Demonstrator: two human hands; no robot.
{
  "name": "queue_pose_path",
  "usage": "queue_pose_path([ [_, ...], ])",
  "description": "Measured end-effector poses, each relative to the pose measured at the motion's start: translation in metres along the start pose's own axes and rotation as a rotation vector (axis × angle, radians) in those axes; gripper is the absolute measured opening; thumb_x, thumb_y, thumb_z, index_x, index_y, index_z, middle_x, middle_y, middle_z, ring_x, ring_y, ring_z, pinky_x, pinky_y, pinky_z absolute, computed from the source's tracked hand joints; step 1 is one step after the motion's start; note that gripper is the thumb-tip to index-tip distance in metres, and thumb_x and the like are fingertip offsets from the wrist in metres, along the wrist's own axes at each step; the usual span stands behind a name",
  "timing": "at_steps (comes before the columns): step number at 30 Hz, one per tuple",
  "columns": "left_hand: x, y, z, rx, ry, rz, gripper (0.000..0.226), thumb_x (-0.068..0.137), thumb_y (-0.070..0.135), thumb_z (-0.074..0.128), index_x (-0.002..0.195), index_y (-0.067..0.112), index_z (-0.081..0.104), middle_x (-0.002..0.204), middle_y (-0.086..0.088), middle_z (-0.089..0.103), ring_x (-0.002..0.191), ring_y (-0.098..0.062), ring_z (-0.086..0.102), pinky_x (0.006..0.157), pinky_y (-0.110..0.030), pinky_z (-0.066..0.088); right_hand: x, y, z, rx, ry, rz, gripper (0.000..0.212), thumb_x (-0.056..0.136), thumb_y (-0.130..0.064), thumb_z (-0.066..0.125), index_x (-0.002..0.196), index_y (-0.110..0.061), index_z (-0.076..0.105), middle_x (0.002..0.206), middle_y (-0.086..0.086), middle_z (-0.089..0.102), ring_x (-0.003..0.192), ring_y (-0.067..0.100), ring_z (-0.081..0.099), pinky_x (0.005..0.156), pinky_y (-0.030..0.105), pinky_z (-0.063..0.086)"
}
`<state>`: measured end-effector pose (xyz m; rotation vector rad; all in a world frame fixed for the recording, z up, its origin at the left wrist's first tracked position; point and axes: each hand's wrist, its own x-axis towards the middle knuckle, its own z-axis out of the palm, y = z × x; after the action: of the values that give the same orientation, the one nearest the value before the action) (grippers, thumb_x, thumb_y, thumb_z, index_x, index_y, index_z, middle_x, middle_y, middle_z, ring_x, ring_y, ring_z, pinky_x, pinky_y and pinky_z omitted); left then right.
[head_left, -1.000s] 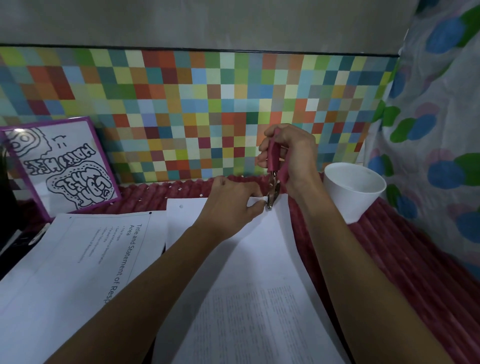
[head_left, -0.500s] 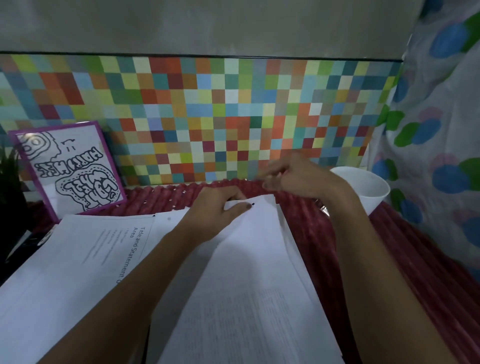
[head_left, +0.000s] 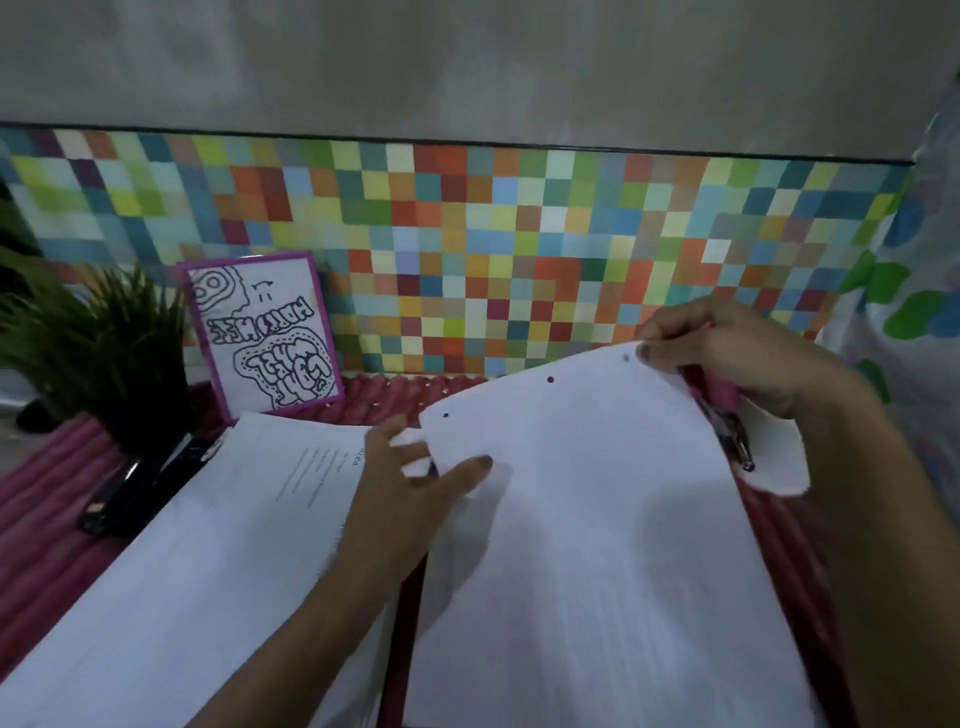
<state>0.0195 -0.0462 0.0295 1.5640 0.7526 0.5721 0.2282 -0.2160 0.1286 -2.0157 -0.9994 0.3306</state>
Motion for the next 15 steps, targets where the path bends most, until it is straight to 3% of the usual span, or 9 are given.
queue_pose_path([
  [1,-0.01,-0.007,-0.002,-0.025,-0.047,-0.051,0.088,0.06,0.042,0.087,0.131,0.026,0.038,0.118,0.003,0.06,0.096,-0.013,0.064,0.082,-0.034,0.055,0.0,-0.005,-0.002,0.042,-0.006,0.0,0.018,0.086,-0.01,0.065,0.083,0.008,0.064,0.082,0.035,0.058,0.069,0.029,0.054,0.071,0.039,0.041],
  [3,-0.027,-0.016,-0.006,0.046,-0.124,-0.061,0.066,0.069,0.045,0.08,0.123,0.026,0.048,0.108,0.004,0.066,0.09,-0.007,0.064,0.077,-0.025,0.051,0.003,-0.014,-0.003,0.109,-0.019,0.012,0.016,0.086,-0.008,0.063,0.081,0.007,0.066,0.076,0.029,0.062,0.064,0.028,0.059,0.065,0.035,0.045],
  [5,-0.036,-0.018,-0.013,0.174,-0.135,0.016,0.024,0.081,0.043,0.069,0.097,0.029,0.057,0.089,0.013,0.066,0.077,0.005,0.06,0.064,-0.009,0.042,0.006,-0.025,-0.001,0.207,-0.034,0.036,0.012,0.084,-0.004,0.061,0.077,0.002,0.067,0.066,0.013,0.064,0.055,0.019,0.061,0.053,0.027,0.048],
  [7,-0.04,-0.018,-0.019,0.193,-0.157,0.098,0.014,0.088,0.036,0.063,0.077,0.03,0.057,0.073,0.016,0.064,0.066,0.008,0.057,0.058,-0.004,0.04,0.009,-0.036,-0.001,0.339,-0.084,0.078,0.009,0.077,-0.007,0.061,0.079,0.001,0.064,0.066,0.011,0.063,0.051,0.018,0.06,0.046,0.022,0.049],
  [10,-0.043,-0.013,-0.029,0.064,-0.187,0.092,0.01,0.094,0.029,0.054,0.097,0.03,0.064,0.076,0.021,0.067,0.075,0.002,0.061,0.068,-0.013,0.046,0.017,-0.052,-0.003,0.446,-0.157,0.119,0.026,0.066,-0.016,0.071,0.083,-0.002,0.058,0.075,0.011,0.054,0.062,0.023,0.054,0.058,0.029,0.046],
  [12,-0.044,-0.007,-0.037,-0.05,-0.207,0.07,0.019,0.097,0.03,0.051,0.112,0.03,0.061,0.091,0.021,0.069,0.086,0.0,0.064,0.075,-0.017,0.047,0.024,-0.065,-0.002,0.48,-0.157,0.179,0.022,0.067,-0.018,0.071,0.083,-0.007,0.061,0.077,0.009,0.054,0.067,0.024,0.053,0.066,0.032,0.044],
  [14,-0.043,0.001,-0.053,-0.13,-0.165,0.048,0.02,0.098,0.024,0.049,0.114,0.025,0.061,0.099,0.01,0.072,0.087,-0.004,0.068,0.071,-0.016,0.051,0.033,-0.079,0.006,0.48,-0.155,0.225,0.005,0.078,-0.015,0.062,0.079,-0.01,0.063,0.072,0.005,0.06,0.058,0.02,0.06,0.058,0.027,0.052],
  [15,-0.043,0.008,-0.064,-0.179,-0.12,0.04,0.018,0.098,0.02,0.05,0.111,0.021,0.062,0.1,0.001,0.073,0.089,-0.012,0.07,0.072,-0.018,0.053,0.039,-0.083,0.013,0.445,-0.136,0.247,0.007,0.082,-0.013,0.059,0.077,-0.01,0.063,0.069,0.003,0.06,0.052,0.018,0.061,0.052,0.024,0.052],
])
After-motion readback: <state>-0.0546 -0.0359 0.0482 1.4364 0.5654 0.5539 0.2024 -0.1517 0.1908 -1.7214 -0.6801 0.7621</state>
